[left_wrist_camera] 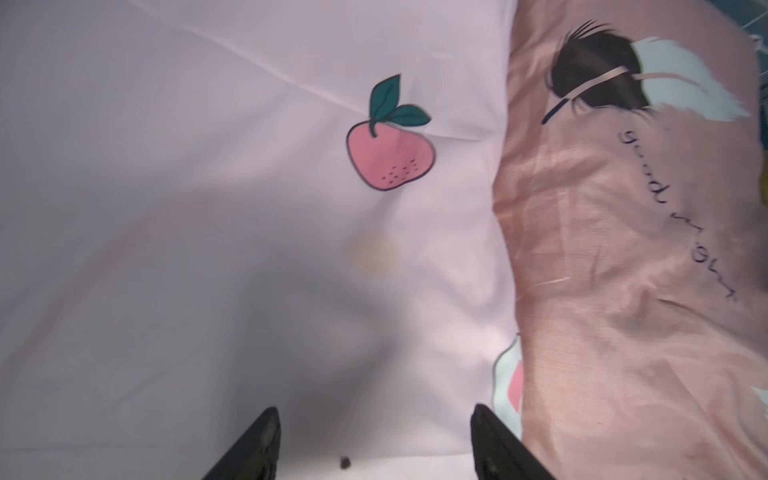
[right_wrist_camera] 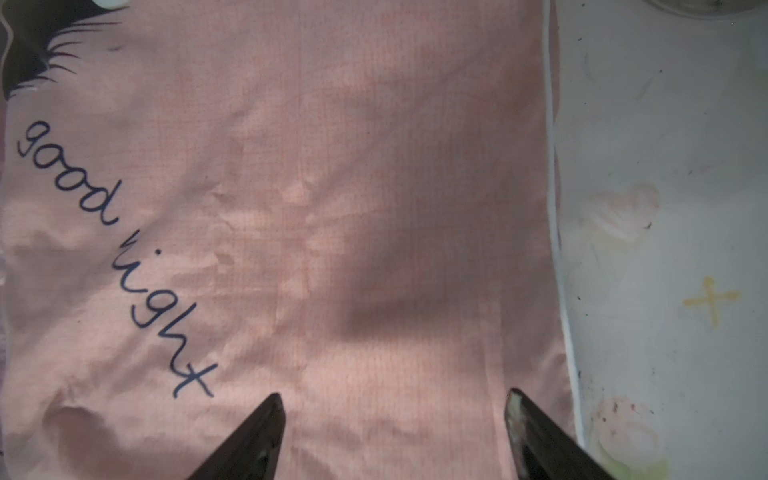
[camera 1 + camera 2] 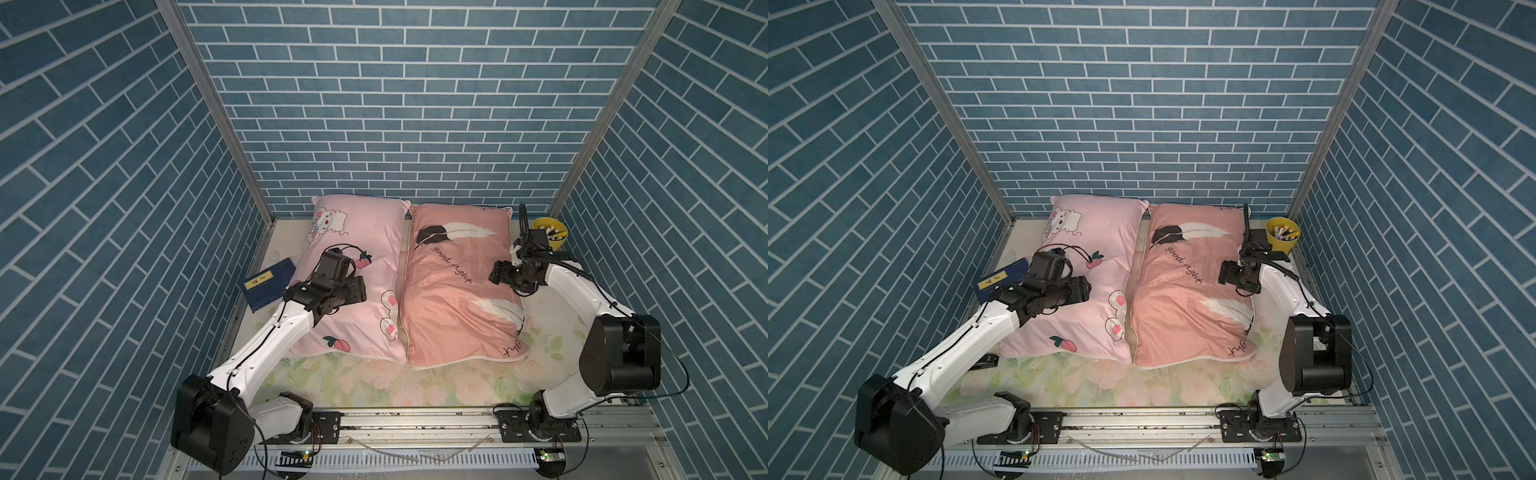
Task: Zip up pillowcases
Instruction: Adjust the pillowcase at the center of the board.
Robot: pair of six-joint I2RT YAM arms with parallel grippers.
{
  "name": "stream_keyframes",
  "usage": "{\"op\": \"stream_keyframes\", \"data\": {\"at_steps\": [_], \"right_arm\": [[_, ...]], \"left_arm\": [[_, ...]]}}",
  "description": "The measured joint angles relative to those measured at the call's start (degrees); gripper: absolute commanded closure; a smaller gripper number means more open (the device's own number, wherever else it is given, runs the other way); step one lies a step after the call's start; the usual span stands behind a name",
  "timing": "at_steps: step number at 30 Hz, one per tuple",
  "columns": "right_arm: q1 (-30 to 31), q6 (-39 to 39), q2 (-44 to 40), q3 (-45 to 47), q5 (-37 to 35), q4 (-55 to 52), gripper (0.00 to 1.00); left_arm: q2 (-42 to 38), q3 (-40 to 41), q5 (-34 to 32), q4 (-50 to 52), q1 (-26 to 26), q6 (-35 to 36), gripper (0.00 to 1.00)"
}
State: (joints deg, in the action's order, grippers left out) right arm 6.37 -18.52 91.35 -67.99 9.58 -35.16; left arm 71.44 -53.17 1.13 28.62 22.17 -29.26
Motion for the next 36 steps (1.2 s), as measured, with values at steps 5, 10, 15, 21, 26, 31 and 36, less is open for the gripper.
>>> {"op": "stream_keyframes", "data": {"at_steps": [5, 10, 15, 21, 26, 31, 36], "right_arm": [[0.0, -0.4, 3.0, 2.4, 3.5, 6.1, 0.19], [0.2, -1.2, 5.6, 3.4, 7.1, 9.4, 0.19], [1.5, -0.7, 6.8, 3.3, 9.2, 10.4, 0.18], [2.3, 1.7, -2.0, 5.9, 6.5, 12.7, 0.01], [2.3, 3.1, -14.2, 15.5, -7.7, 21.6, 0.01], [2.1, 7.1, -15.3, 27.1, -21.2, 32.0, 0.01], [2.1, 11.6, -11.2, 34.4, -28.7, 45.8, 0.01]], "left_arm": [[4.2, 4.5, 1.6, -7.0, 0.0, -1.9, 0.29], [7.8, 4.8, 1.9, -11.8, 1.3, -4.1, 0.29], [8.6, 2.3, 2.7, -12.3, 3.6, -4.2, 0.24], [0.4, -0.5, -1.6, -9.6, 2.5, 1.5, 0.00], [-8.3, 2.9, -13.9, -10.5, -3.9, 6.2, 0.00], [-10.2, 13.7, -22.8, -16.8, -10.9, 10.7, 0.00], [-4.7, 20.4, -24.9, -26.8, -14.1, 16.7, 0.00]]}}
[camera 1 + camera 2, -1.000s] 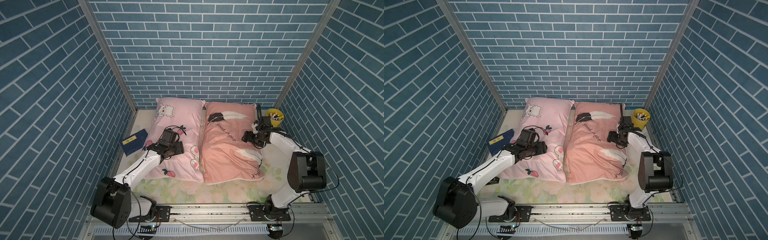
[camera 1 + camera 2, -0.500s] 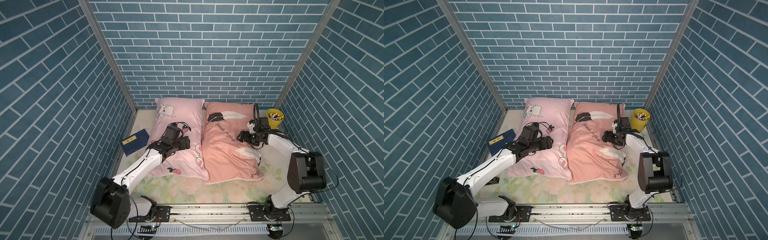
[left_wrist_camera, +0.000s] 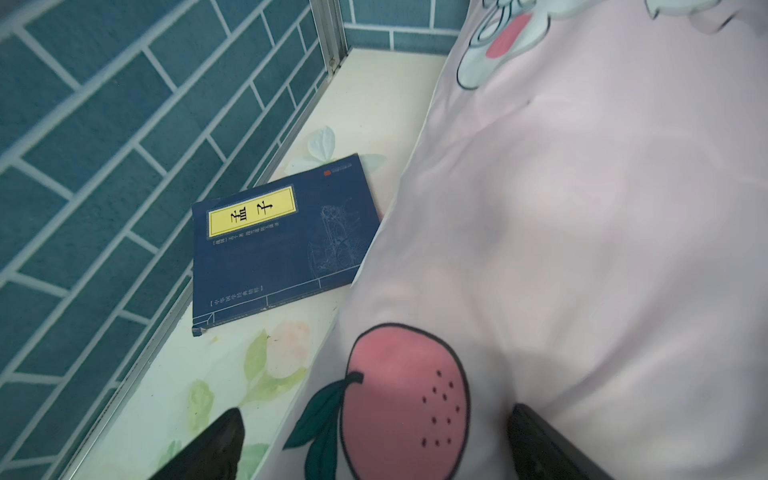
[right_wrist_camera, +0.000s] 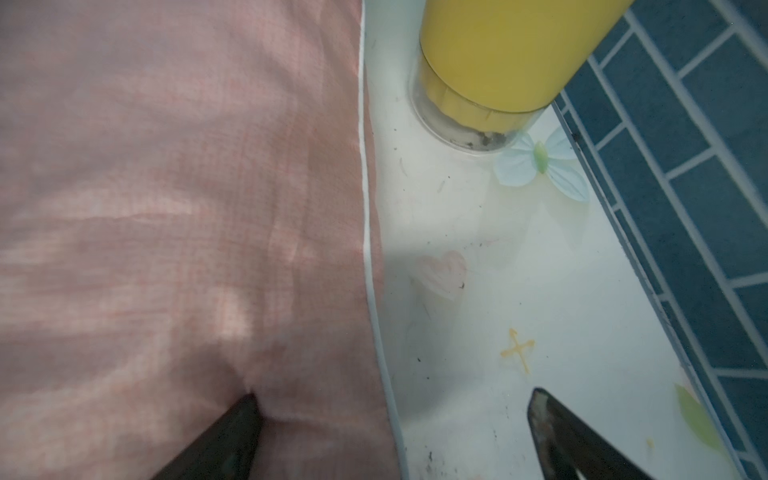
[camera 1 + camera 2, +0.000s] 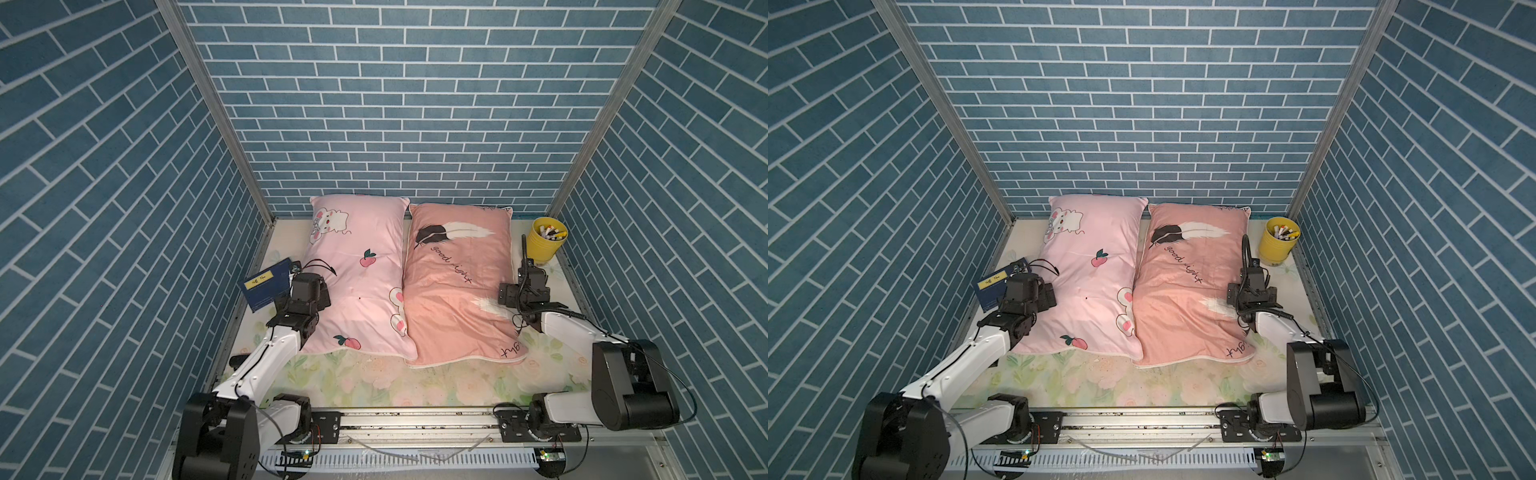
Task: Zip up pillowcases
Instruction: Adjust the pillowcase at the center of the board, then reset both arms
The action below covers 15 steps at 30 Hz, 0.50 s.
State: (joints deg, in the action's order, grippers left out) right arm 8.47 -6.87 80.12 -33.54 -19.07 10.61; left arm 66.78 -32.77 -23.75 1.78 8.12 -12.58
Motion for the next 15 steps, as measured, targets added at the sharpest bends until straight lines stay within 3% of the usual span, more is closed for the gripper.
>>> {"op": "stream_keyframes", "data": {"at_steps": [9, 15], "right_arm": [[-1.2, 4.9, 5.9, 5.0, -4.2, 23.6, 0.01], [-4.6, 5.1, 5.7, 9.7, -1.4, 32.3, 0.01]], "left_arm": [[9.5, 5.4, 2.5, -26.1, -2.3, 8.9, 0.00], [13.4, 5.0, 6.6, -33.5, -4.5, 11.0, 0.00]]}}
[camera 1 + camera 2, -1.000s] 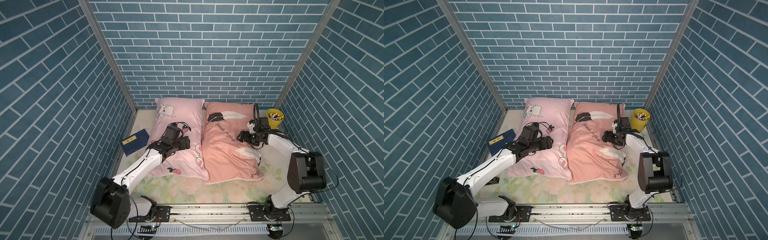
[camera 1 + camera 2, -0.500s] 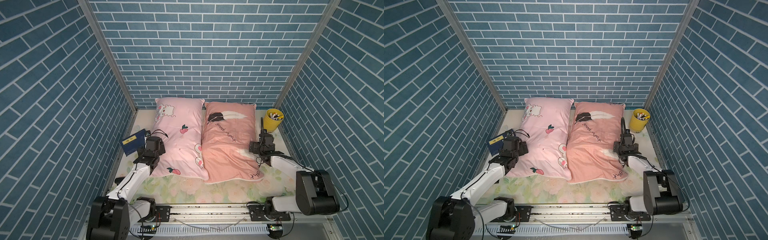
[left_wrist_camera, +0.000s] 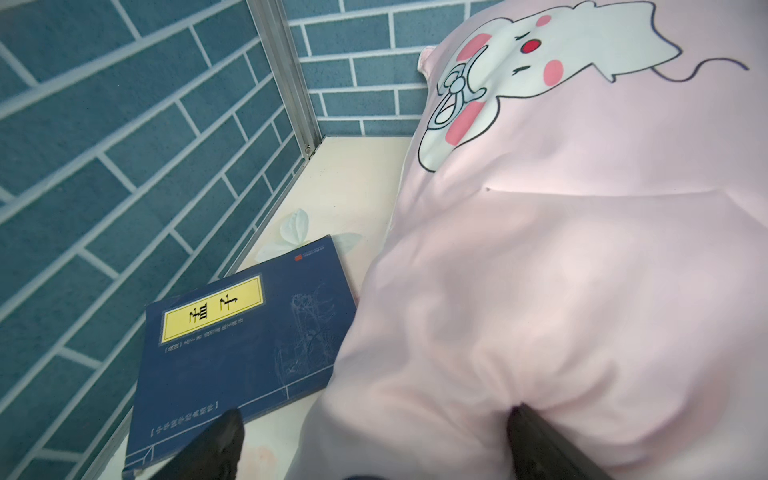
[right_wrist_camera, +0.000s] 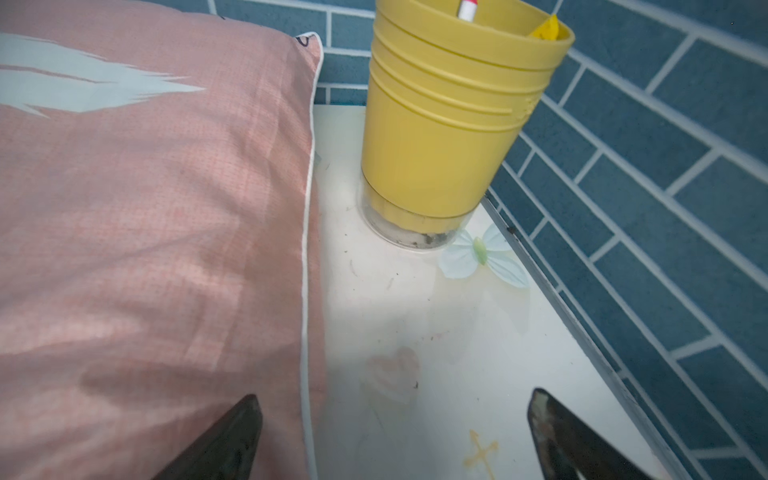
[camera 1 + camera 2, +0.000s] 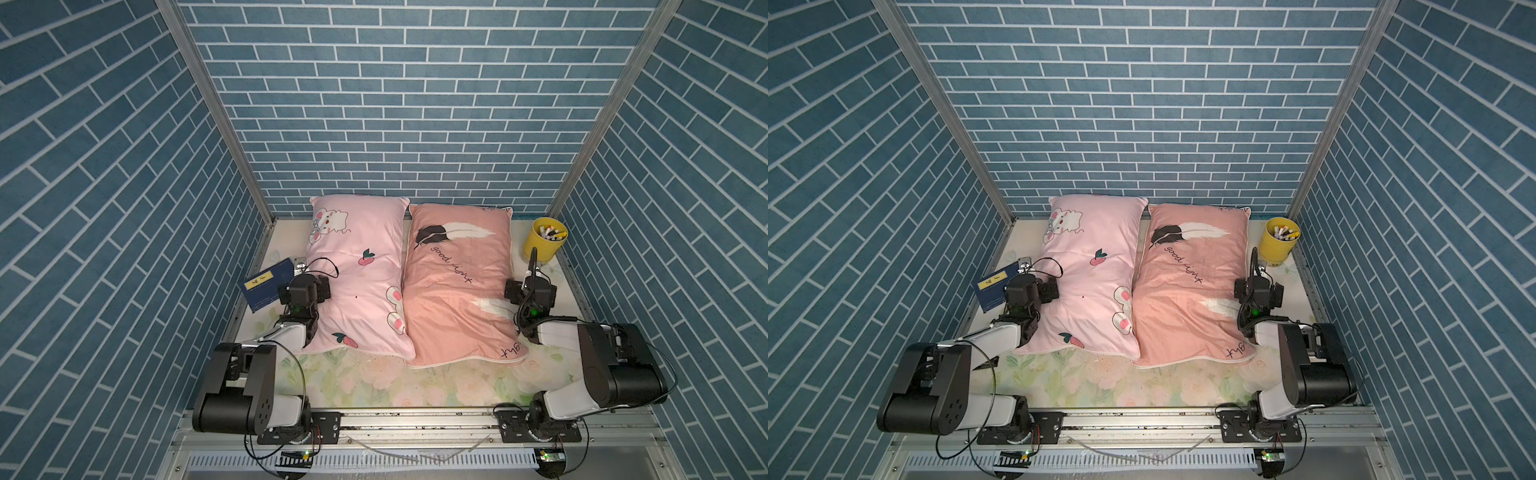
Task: Zip up pillowcases
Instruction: Reset both arms
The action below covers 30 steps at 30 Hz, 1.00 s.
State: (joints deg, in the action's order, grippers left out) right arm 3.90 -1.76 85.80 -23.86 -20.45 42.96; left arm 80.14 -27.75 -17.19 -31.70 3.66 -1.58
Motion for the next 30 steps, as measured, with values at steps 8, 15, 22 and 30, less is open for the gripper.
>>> {"op": "stream_keyframes", "data": {"at_steps": [8, 15, 22, 30], "right_arm": [[-3.5, -1.5, 1.8, 3.3, 4.7, 8.1, 0.01], [-4.0, -2.3, 1.9, 3.2, 5.7, 8.5, 0.01], [-4.0, -2.4, 1.9, 3.2, 5.8, 8.4, 0.01], [-4.0, -2.4, 1.9, 3.2, 5.9, 8.5, 0.01]], "left_arm": [[0.3, -0.2, 2.9, -2.4, -0.4, 1.5, 0.00], [0.4, -0.2, 4.0, -2.9, -0.9, 1.9, 0.00], [3.8, 1.7, 4.7, -11.1, -1.4, 2.2, 0.00], [6.1, 5.7, 4.8, -22.1, -1.4, 2.2, 0.00]]}}
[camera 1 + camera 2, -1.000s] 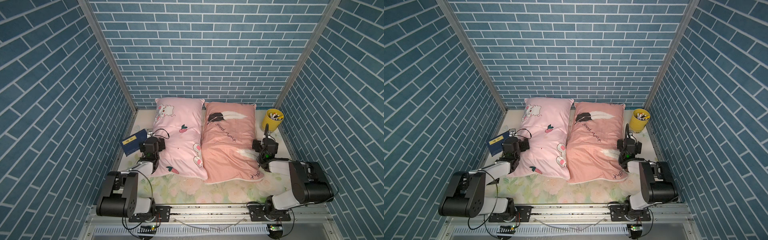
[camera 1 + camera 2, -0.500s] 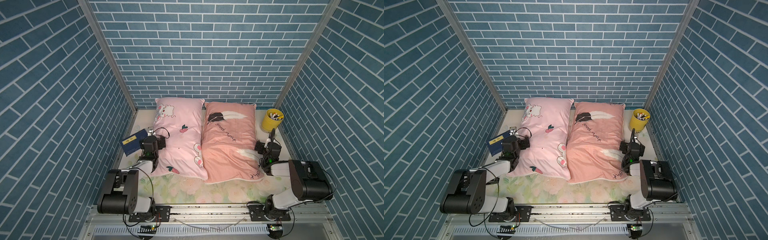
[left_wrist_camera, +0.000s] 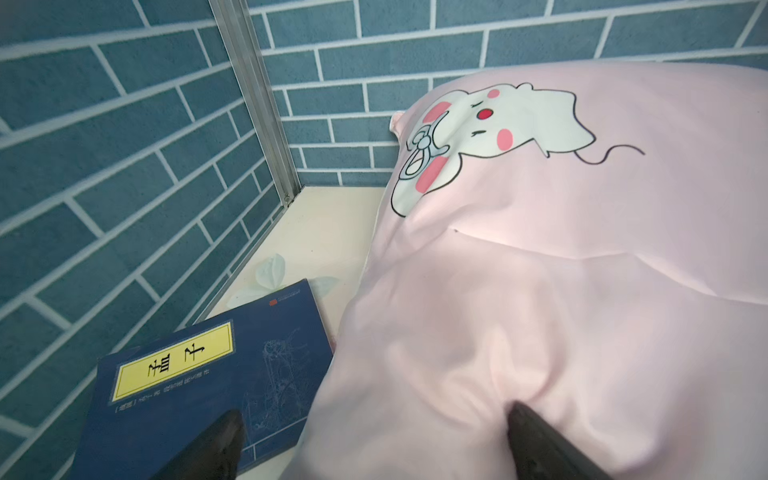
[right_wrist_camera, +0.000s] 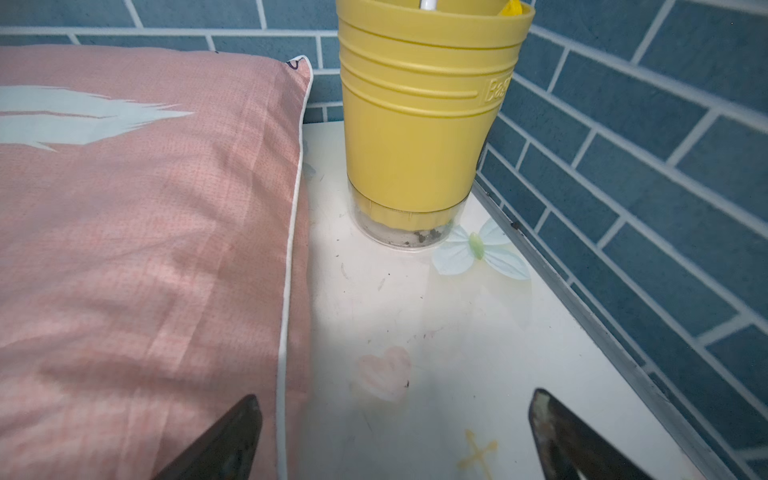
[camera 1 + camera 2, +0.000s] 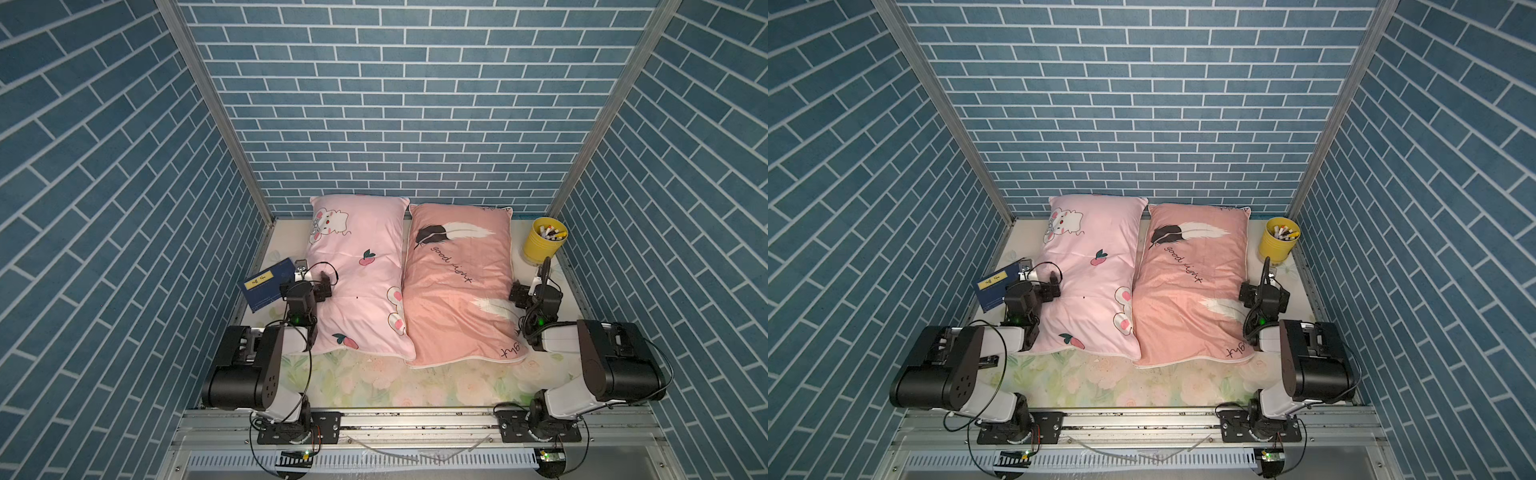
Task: Zip up pillowcases
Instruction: Reset both arms
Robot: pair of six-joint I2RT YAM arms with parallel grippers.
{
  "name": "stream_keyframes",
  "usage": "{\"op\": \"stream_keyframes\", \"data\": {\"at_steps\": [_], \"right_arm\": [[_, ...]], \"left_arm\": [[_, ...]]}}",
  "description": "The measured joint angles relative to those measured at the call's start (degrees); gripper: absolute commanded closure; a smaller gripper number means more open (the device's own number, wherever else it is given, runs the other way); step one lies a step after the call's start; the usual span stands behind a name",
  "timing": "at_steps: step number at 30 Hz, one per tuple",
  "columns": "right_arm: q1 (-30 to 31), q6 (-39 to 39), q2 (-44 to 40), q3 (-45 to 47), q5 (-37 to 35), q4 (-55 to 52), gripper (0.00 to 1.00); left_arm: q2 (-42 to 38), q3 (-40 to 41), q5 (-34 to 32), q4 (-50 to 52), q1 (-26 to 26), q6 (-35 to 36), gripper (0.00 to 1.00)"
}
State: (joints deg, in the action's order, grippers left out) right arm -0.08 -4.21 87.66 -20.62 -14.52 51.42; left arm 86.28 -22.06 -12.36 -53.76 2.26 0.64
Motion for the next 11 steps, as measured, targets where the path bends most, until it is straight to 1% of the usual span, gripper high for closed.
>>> {"op": "stream_keyframes", "data": {"at_steps": [11], "right_arm": [[0.0, 0.0, 0.0, 0.0, 0.2, 0.0, 0.01]], "left_arm": [[0.2, 0.2, 0.0, -1.1, 0.0, 0.0, 0.00]]}}
